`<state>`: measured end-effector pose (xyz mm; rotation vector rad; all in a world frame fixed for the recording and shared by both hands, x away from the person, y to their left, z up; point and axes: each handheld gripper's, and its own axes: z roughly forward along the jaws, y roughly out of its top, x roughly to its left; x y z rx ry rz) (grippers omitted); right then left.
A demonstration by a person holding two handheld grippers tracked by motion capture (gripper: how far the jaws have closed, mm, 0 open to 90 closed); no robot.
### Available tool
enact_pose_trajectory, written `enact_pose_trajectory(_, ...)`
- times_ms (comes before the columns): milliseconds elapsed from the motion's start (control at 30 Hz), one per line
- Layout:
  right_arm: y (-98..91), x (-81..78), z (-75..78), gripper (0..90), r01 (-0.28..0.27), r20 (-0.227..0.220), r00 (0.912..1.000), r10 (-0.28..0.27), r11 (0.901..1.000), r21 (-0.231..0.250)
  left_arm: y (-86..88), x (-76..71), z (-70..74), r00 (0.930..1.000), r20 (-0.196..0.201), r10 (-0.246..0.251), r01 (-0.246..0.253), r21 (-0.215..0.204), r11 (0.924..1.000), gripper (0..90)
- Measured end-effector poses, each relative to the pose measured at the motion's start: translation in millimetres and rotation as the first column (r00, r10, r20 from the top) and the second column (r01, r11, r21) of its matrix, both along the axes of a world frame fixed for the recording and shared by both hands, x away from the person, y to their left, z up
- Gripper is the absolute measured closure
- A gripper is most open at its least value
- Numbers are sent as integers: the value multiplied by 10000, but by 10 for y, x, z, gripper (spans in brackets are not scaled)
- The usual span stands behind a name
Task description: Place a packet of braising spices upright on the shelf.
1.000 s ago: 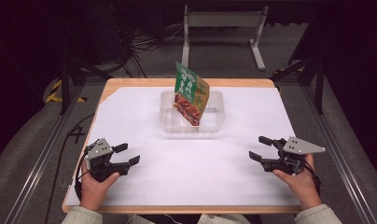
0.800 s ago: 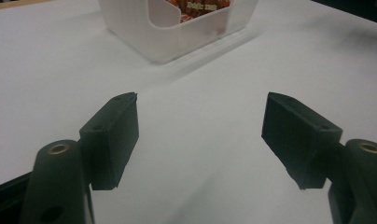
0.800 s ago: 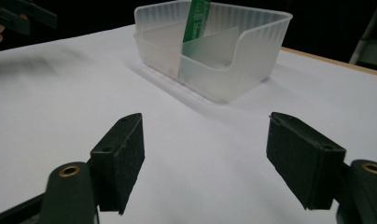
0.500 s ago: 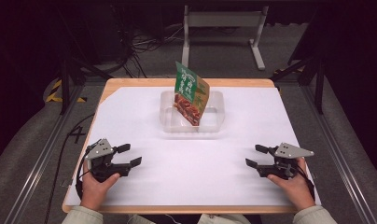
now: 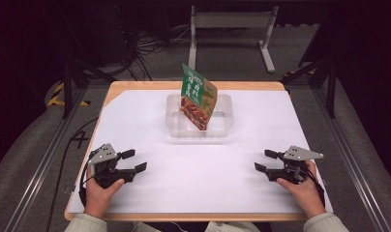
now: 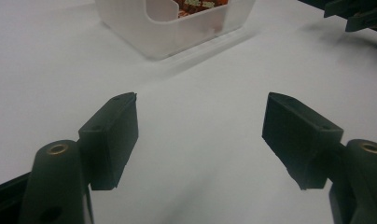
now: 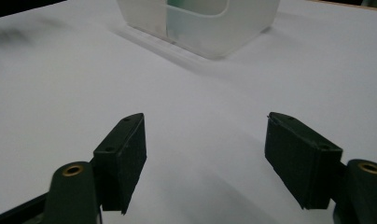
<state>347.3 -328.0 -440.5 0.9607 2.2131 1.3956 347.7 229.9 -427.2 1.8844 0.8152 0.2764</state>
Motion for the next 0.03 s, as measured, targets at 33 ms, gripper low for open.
enact_pose_trajectory(33,-2,1,0,293,-14,19,10000,14,10000,19,0,1,1,10000,24,21,-21,12,10000,276)
